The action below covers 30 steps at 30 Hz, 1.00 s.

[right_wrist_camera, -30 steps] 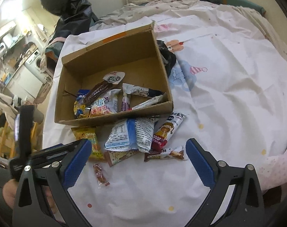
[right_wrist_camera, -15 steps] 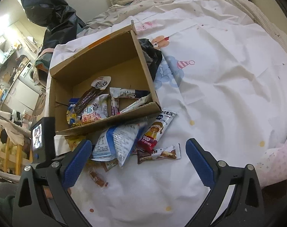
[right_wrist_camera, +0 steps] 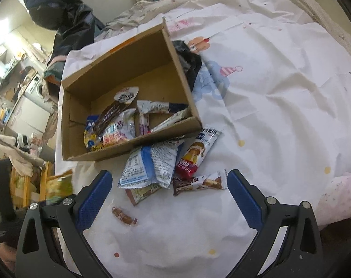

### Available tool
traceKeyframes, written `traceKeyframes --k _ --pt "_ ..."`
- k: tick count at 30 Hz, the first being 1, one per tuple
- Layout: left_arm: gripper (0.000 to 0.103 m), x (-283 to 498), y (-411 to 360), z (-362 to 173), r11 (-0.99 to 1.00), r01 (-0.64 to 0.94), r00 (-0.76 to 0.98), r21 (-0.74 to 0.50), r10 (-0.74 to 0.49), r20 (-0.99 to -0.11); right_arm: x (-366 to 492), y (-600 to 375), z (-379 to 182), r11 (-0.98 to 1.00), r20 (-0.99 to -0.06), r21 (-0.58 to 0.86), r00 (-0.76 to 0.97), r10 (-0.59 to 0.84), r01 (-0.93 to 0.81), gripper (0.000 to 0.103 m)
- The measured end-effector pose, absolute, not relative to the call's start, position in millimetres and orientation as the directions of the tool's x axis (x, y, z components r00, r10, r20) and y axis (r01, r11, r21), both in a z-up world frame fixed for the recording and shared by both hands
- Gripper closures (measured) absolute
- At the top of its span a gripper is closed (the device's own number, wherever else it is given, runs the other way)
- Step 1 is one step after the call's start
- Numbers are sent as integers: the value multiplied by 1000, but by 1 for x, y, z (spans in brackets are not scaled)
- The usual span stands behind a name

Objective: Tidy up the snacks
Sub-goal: 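Lift the cheese bag with the left gripper while the right gripper grasps a blue-striped white bag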

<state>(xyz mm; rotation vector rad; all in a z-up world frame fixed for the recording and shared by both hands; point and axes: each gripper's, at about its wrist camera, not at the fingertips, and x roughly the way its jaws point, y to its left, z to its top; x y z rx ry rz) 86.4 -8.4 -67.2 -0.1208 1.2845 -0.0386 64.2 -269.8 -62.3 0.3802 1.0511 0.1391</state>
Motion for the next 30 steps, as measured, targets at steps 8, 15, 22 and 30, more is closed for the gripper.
traceKeyframes --k 8,15,22,30 --pt "53 75 17 -66 991 -63 348 -116 -88 -933 88 -240 -85 939 -867 342 395 303 30 1" --pt "53 78 21 -65 978 -90 343 -187 -146 -928 115 -198 -107 970 -895 243 379 236 -31 1" --pt "53 77 28 -67 971 -108 325 -215 -169 -930 134 -179 -136 993 -928 114 352 121 -41 1" --pt "53 77 23 -65 973 -95 332 -211 -169 -928 129 -172 -143 994 -934 79 344 99 -71 23"
